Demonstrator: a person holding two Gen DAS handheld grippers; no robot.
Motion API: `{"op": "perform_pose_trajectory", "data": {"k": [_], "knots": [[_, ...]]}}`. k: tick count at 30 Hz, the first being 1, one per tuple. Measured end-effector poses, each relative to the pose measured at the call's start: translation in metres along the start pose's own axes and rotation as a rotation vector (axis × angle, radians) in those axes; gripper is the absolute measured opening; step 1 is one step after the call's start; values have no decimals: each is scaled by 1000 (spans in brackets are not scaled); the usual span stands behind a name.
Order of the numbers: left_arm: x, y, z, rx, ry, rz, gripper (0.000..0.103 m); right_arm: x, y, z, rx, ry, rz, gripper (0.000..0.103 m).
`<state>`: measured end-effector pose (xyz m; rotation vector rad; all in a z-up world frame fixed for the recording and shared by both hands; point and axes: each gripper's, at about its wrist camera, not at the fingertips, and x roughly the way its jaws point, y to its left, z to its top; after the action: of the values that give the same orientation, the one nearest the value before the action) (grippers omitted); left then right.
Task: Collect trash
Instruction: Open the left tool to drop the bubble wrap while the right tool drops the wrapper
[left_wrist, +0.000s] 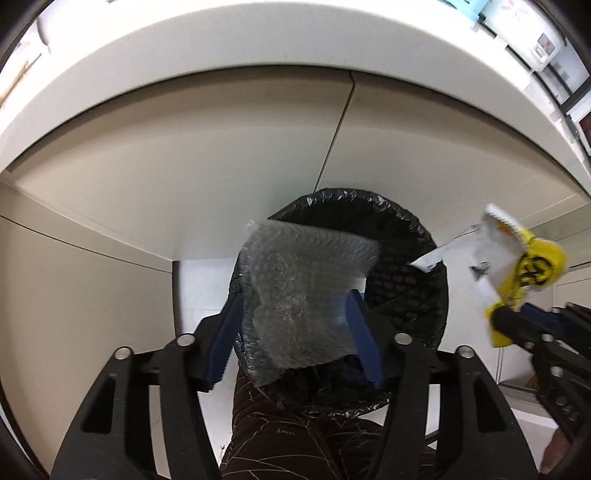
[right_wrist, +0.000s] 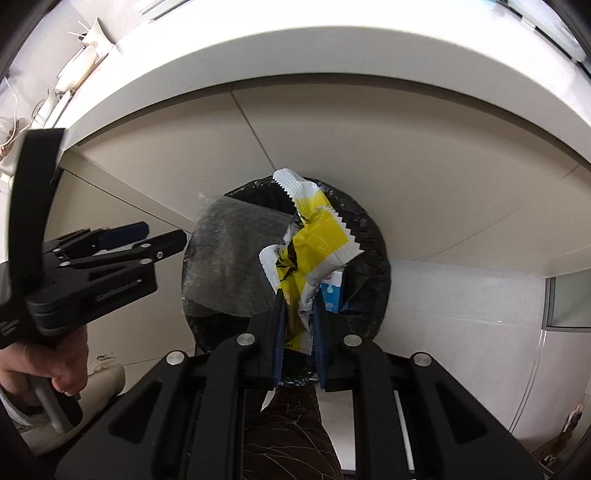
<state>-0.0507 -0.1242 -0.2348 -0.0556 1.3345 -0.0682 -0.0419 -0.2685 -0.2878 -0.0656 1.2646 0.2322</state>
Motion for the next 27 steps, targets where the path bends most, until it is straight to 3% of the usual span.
{"op": "perform_pose_trajectory", "data": {"k": [2, 14, 20, 26, 27], "knots": [[-6, 5, -1, -7, -11, -3, 69, 4, 0, 2, -2, 10, 6, 13], [-37, 41, -8, -51, -47, 4, 95, 50, 20, 8, -36, 92, 24, 15], [-36, 47, -9, -60, -46, 5, 97, 60, 26, 10, -30, 99, 3, 20], [-25, 45, -7, -67, -30, 2, 97, 60, 21, 10, -9, 84, -28, 39], [-18, 44, -7, -65, -28, 2, 97, 57, 20, 11, -6, 75, -34, 47]]}}
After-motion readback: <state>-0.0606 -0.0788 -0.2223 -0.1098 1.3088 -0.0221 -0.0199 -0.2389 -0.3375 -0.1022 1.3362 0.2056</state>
